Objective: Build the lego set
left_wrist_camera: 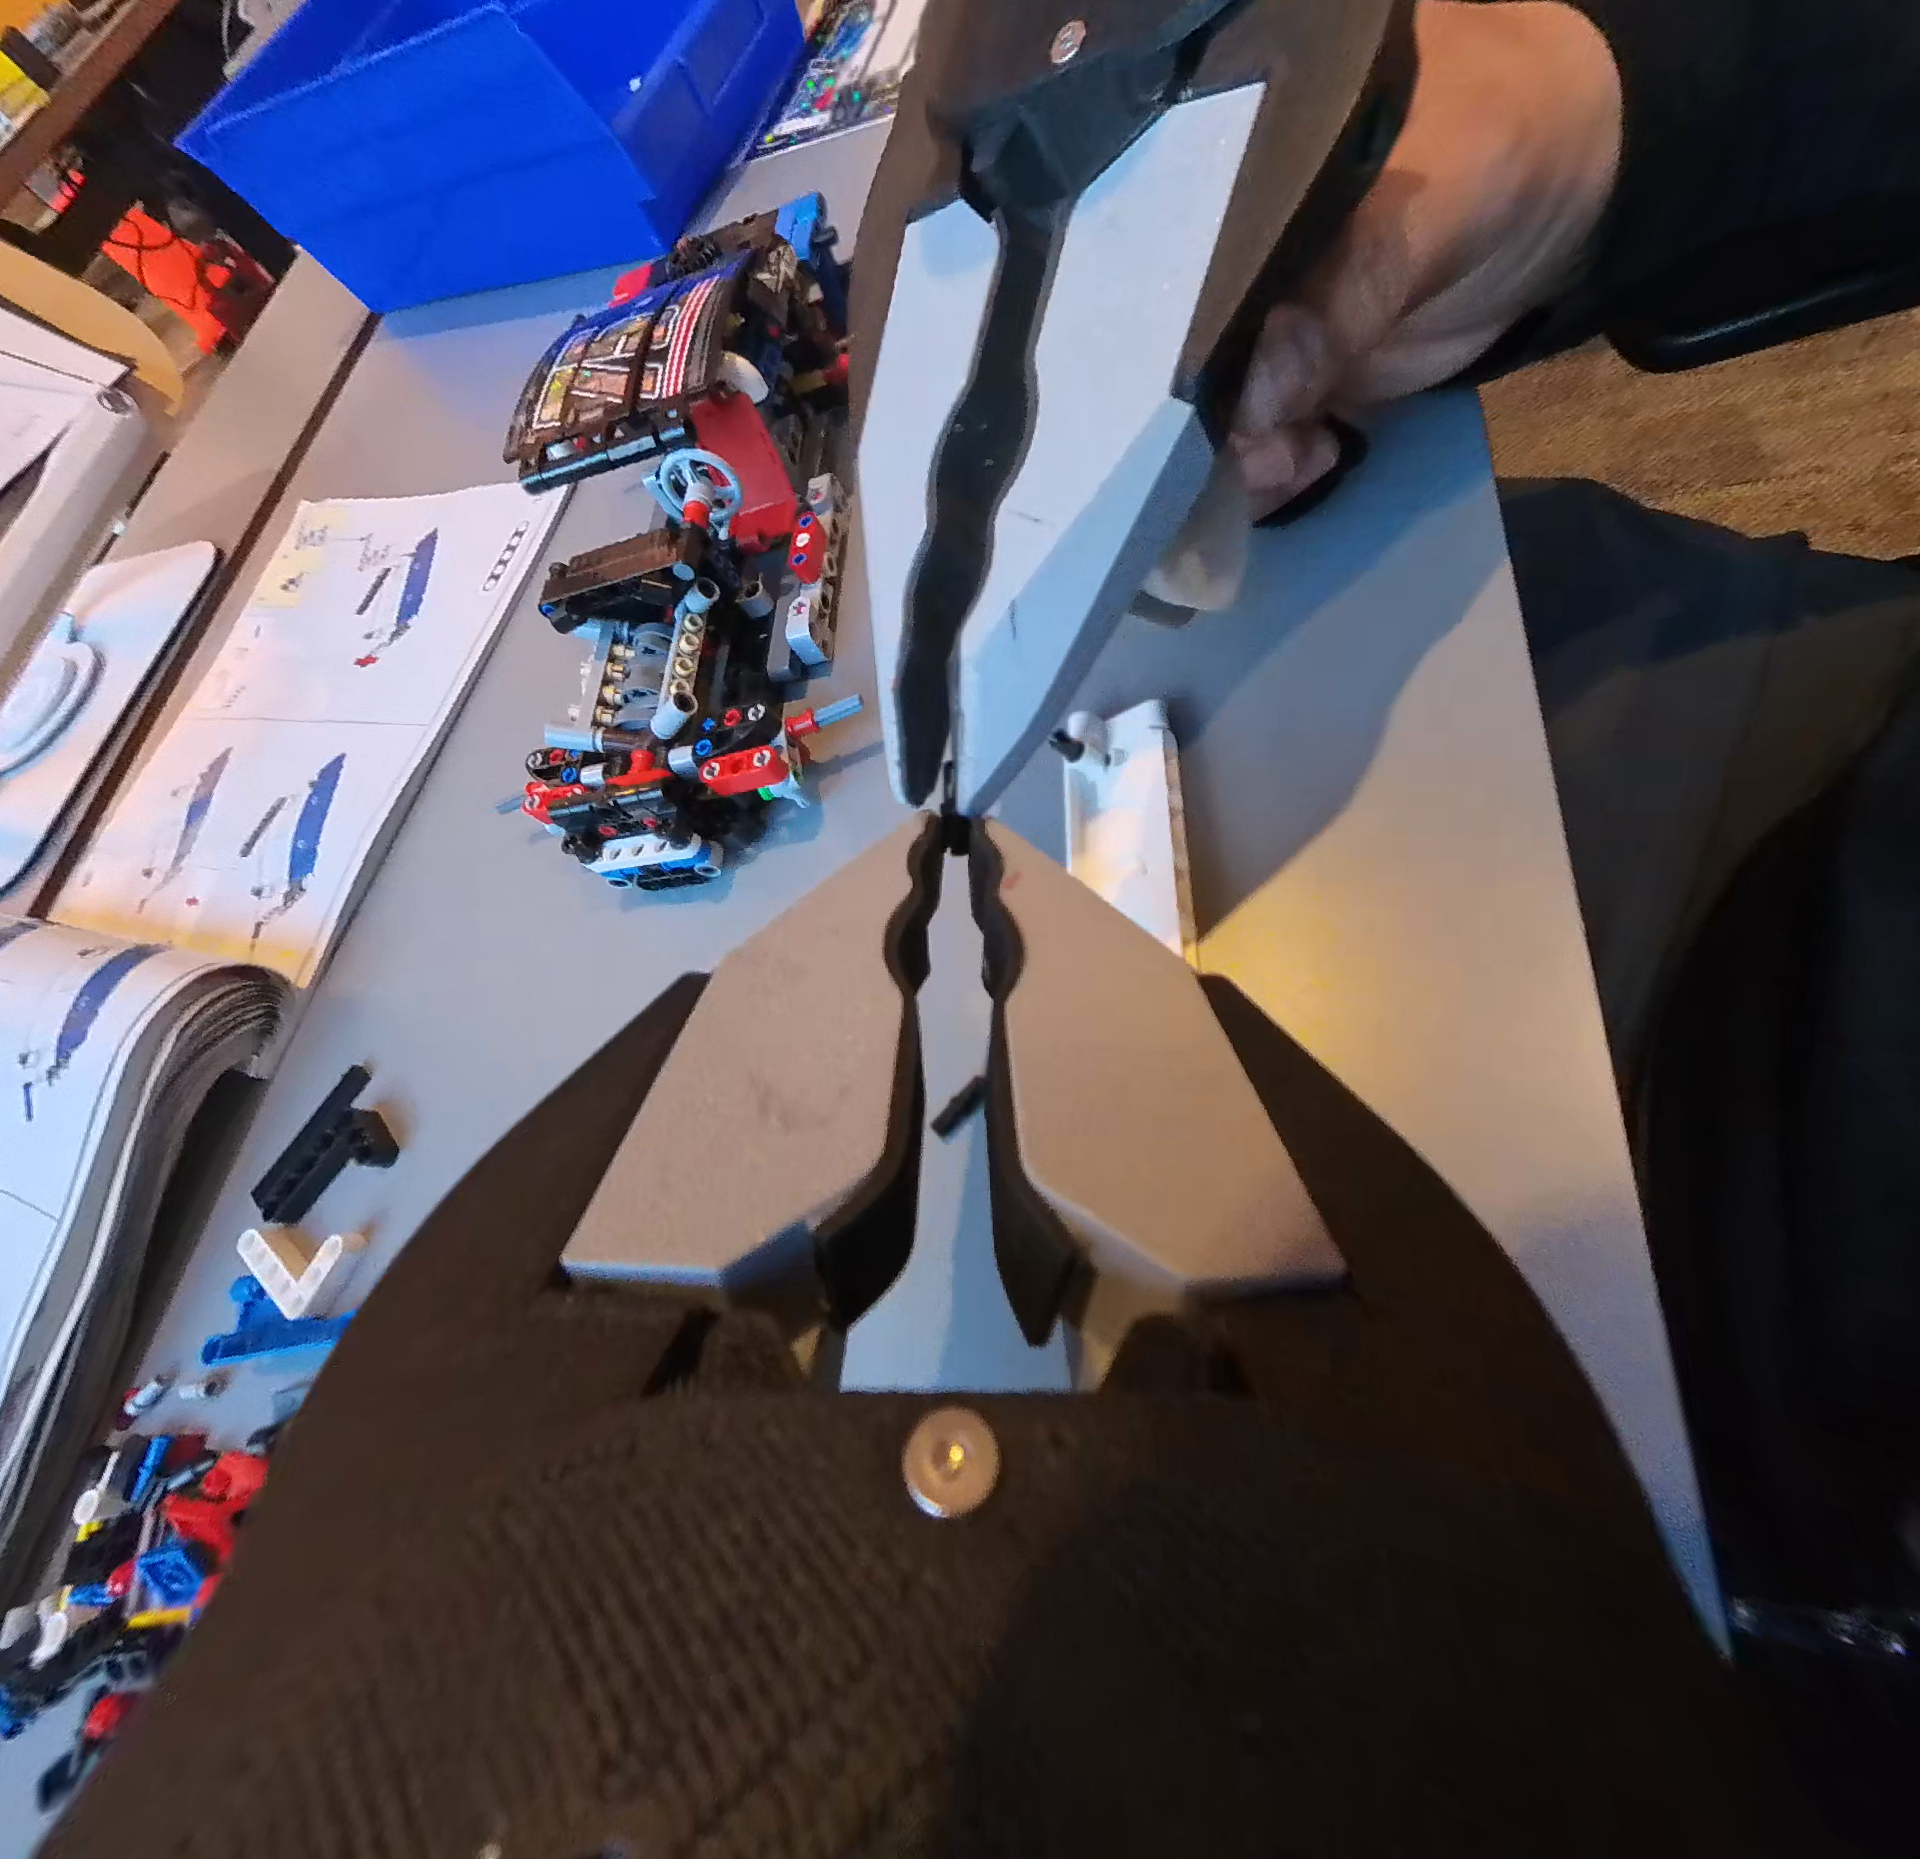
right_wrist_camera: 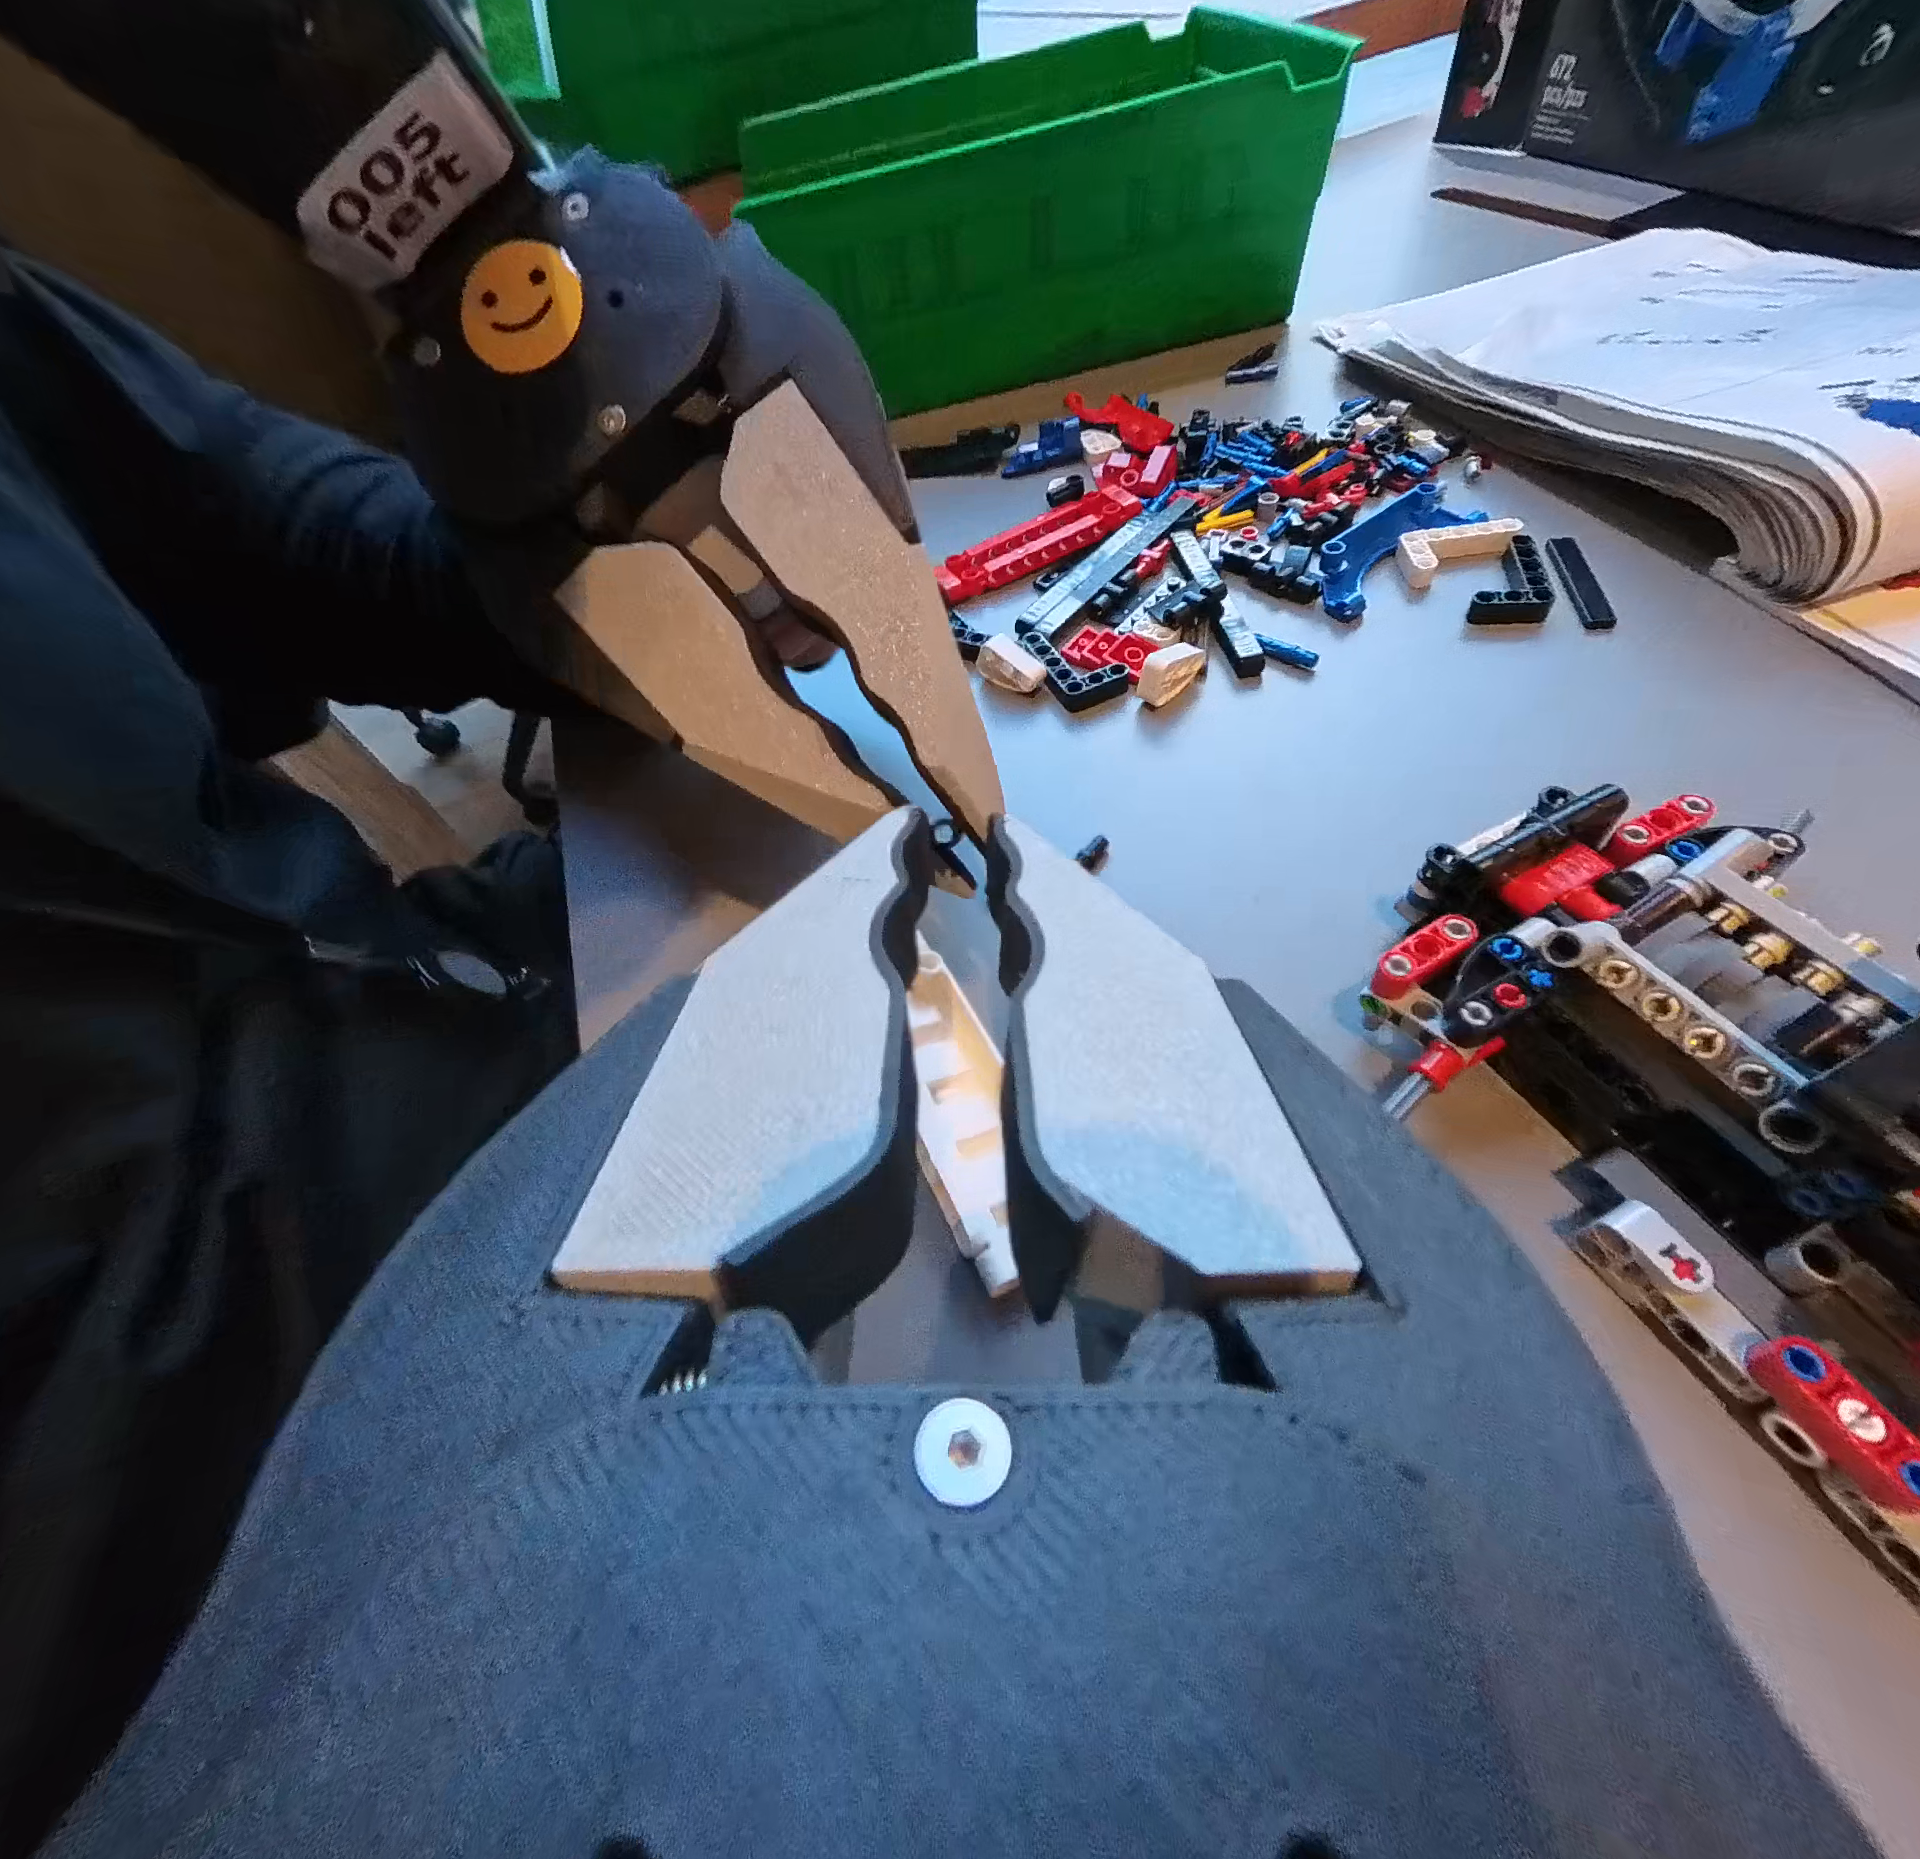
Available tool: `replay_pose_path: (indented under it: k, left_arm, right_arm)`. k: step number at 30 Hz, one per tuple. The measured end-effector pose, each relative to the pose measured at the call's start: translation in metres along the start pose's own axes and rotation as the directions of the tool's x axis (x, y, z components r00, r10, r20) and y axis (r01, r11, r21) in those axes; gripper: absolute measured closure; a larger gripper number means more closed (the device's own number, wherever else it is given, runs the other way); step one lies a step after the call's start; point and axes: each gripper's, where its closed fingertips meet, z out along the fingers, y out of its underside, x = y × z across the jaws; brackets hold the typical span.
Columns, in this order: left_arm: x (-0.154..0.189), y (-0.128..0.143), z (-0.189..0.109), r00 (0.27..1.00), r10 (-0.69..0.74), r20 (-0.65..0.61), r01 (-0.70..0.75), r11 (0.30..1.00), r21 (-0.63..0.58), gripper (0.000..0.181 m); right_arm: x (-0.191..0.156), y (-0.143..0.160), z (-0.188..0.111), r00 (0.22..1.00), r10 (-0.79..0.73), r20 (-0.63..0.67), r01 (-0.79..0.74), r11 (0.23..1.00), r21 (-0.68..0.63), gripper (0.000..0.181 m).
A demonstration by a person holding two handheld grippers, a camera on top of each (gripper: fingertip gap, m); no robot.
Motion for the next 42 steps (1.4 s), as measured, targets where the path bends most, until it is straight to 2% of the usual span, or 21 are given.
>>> replay_pose_path:
  k: [5, 15, 25, 36, 42]
  left_arm:
    - [-0.008, -0.004, 0.005, 1.000, 0.019, 0.023, -0.018, 1.000, -0.015, 0.180]
    - [-0.009, -0.001, 0.009, 0.997, 0.050, 0.061, -0.048, 0.998, -0.039, 0.180]
    - [-0.011, -0.003, 0.007, 0.999, -0.014, 0.044, 0.014, 1.000, 0.003, 0.180]
    - [-0.012, -0.001, 0.009, 0.998, -0.016, 0.053, 0.016, 1.000, 0.004, 0.180]
    - [-0.019, 0.002, 0.009, 0.996, -0.047, 0.070, 0.047, 0.999, 0.001, 0.180]
  right_arm:
    - [0.007, -0.005, -0.003, 0.999, 0.024, -0.039, -0.024, 1.000, 0.013, 0.176]
    - [0.010, -0.007, -0.002, 0.996, 0.081, -0.034, -0.080, 0.996, 0.026, 0.176]
    - [0.010, -0.011, 0.000, 0.994, 0.106, -0.019, -0.105, 0.993, 0.046, 0.175]
    - [0.013, -0.011, 0.000, 0.993, 0.116, -0.033, -0.114, 0.992, 0.050, 0.180]
    - [0.018, -0.010, -0.003, 0.985, 0.163, -0.050, -0.160, 0.986, 0.053, 0.176]
